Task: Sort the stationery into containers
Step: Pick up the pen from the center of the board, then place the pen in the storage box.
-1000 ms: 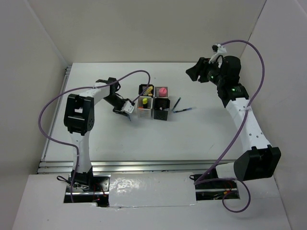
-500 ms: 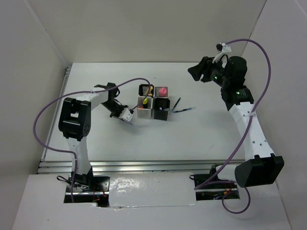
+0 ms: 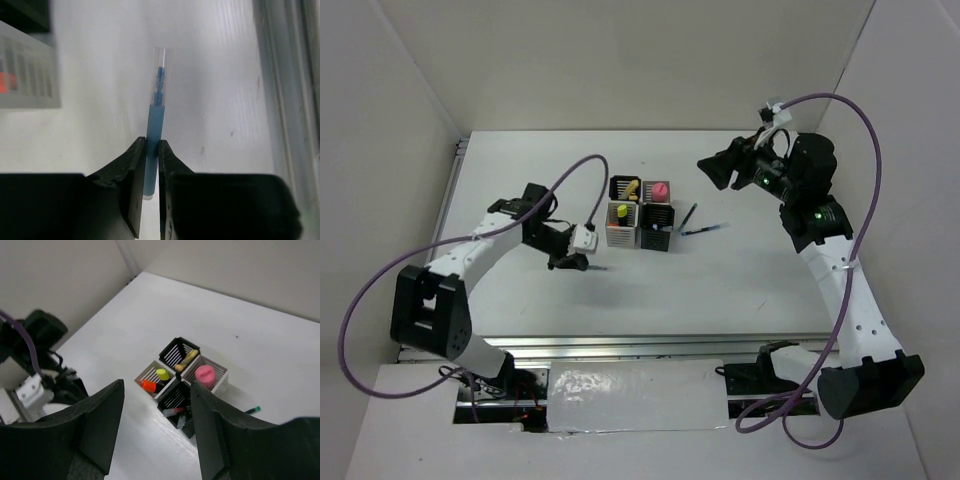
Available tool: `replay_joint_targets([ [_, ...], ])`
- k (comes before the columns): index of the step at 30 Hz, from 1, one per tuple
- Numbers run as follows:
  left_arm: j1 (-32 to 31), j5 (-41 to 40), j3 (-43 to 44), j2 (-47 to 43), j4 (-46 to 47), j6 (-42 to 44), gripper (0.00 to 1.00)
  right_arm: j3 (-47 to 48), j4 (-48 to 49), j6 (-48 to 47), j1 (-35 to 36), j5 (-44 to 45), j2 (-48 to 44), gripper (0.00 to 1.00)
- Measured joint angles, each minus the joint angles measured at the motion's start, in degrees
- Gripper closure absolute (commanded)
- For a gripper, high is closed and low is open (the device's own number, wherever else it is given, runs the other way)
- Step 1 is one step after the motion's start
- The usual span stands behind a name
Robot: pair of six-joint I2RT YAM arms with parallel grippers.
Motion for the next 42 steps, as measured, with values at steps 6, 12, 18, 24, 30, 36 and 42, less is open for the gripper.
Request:
replay_joint_targets([
  [6, 0.35, 10.01, -3.54, -15.34, 23.06, -41.64, 1.0, -1.88, -0.81, -0.33, 4.66, -4.04, -0.13, 0.31],
  [12, -1.11, 6.73, -7.96, -27.58, 45.66, -77.5, 1.0, -1.92, -0.52, 2.95, 12.15, -8.11, 2.05, 0.24],
  [18, -3.45, 2.29, -5.55, -27.45, 49.66, -90.68, 1.0, -1.46, 0.15, 7.39, 18.43, -9.94, 7.96, 0.22],
  [24, -5.73, 1.01, -5.51, -27.45, 49.88, -92.63, 1.0, 1.22, 0.35, 7.76, 23.61, -10.25, 11.56, 0.23],
  [30, -6.93, 1.01, -5.51, -27.43, 50.53, -93.29, 1.0, 3.82, 1.57, 8.37, 25.14, -10.43, 12.26, 0.3],
  [36, -7.28, 0.98, -5.51, -27.04, 51.15, -93.35, 1.0, 4.44, 2.47, 9.22, 25.09, -10.49, 14.27, 0.7],
  [42, -7.28, 0.76, -5.49, -26.49, 51.52, -93.2, 0.21, 4.44, 2.23, 8.72, 25.07, -10.16, 14.73, 1.0],
])
